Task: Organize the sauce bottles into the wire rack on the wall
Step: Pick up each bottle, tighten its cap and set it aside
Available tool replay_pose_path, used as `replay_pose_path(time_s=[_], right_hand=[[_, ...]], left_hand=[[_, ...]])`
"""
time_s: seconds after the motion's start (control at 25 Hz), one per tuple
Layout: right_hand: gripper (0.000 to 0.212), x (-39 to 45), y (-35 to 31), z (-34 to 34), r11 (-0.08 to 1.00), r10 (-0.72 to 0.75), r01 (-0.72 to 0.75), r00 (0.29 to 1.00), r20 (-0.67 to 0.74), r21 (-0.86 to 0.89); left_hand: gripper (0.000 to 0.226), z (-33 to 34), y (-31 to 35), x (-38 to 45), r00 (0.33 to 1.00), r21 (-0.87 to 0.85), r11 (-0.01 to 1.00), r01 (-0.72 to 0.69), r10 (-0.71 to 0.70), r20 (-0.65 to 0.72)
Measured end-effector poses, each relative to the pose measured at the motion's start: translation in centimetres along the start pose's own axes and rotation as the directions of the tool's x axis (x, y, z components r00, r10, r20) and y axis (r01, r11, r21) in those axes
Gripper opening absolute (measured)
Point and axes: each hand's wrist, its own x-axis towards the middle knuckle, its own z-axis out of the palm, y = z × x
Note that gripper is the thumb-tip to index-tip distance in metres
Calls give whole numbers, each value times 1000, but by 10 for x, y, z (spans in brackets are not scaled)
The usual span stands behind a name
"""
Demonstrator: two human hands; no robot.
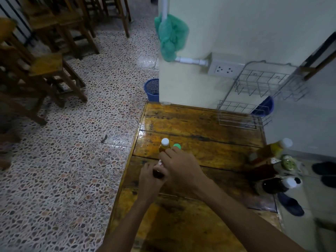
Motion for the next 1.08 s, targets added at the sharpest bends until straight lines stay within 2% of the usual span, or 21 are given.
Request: replay_pose_path(time_s=[0.12,0.28,0.4,0.52,0.68,0.8,0.88,1.0,1.08], right_hand=[[34,-19,14,-12,999,28,-27,999,-27,25],[32,-61,35,-23,984,164,-164,986,4,73],[27,-92,50,-29,955,273,-278,960,53,101],[18,-126,63,-29,931,361,-365,927,106,22],[46,-177,77,-19,932,355,-322,906,233,-167],[17,-208,81,-24,931,349,-295,892,288,-216],[14,-222,80,-28,922,379,-317,859,343,-224],[18,-235,84,-28,909,412,-364,857,310,-201],[19,-241,88,-26,903,429,-402,861,272,-153]], left_hand=[[38,-5,14,-14,997,-38,997,-72,71,-10],[20,10,38,-42,989,80,987,-136,131,63],[24,35,50,-60,987,131,980,-152,143,77],[26,61,64,-78,985,236,958,-160,140,102],[29,93,79,-103,973,372,899,-231,207,102],[32,109,86,-118,946,494,808,-320,301,120],[33,115,91,-125,933,570,745,-345,341,119],[34,122,100,-136,919,614,700,-365,378,116],[35,127,104,-140,916,601,704,-378,378,134]])
